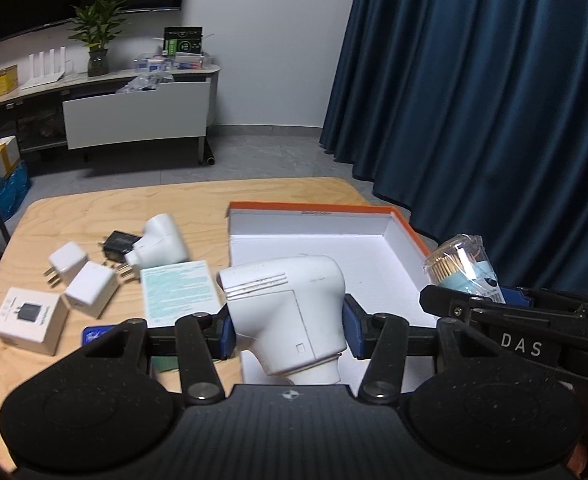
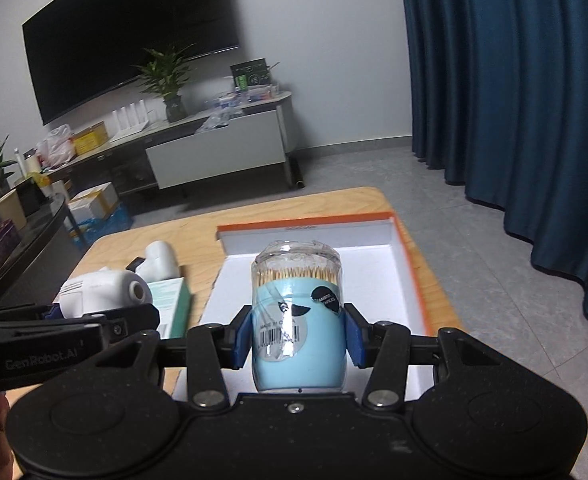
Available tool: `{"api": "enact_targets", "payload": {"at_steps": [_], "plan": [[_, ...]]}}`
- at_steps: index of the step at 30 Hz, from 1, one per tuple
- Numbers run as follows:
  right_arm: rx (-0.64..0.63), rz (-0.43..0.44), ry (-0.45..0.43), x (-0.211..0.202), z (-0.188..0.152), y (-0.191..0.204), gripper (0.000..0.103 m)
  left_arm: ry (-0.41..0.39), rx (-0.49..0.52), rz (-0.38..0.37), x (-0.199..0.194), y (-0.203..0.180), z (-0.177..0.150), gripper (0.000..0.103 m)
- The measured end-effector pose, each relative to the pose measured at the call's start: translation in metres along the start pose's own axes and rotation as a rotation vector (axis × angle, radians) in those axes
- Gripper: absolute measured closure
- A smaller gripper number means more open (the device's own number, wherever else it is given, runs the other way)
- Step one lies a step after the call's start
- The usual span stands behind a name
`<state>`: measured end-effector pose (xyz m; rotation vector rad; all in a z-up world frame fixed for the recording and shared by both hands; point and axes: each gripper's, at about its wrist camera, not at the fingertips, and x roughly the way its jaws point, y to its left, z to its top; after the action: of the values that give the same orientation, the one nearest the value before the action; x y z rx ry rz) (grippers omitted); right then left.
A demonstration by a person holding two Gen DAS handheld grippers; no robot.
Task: Organize rigid objects
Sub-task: 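Carry the adapter and jar with both tools over the open white box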
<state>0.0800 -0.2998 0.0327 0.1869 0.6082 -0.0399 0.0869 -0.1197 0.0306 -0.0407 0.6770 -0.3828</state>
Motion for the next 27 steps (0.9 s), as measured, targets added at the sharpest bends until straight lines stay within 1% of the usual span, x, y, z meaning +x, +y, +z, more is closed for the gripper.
{"api": "enact_targets", "payload": {"at_steps": [5, 14, 27], "plan": [[0.018, -0.014, -0.002, 0.005, 0.004, -0.010, 0.047, -0.008, 0.020, -0.001, 0.010, -0.010, 0.007, 0.052], [0.024, -0.024, 0.009, 0.023, 0.009, -0.021, 0.046, 0.008, 0.023, 0.000, 0.025, -0.018, 0.016, 0.052], [0.003, -0.036, 0.016, 0.051, 0.027, -0.031, 0.046, 0.024, 0.019, 0.001, 0.052, -0.026, 0.030, 0.052]]}}
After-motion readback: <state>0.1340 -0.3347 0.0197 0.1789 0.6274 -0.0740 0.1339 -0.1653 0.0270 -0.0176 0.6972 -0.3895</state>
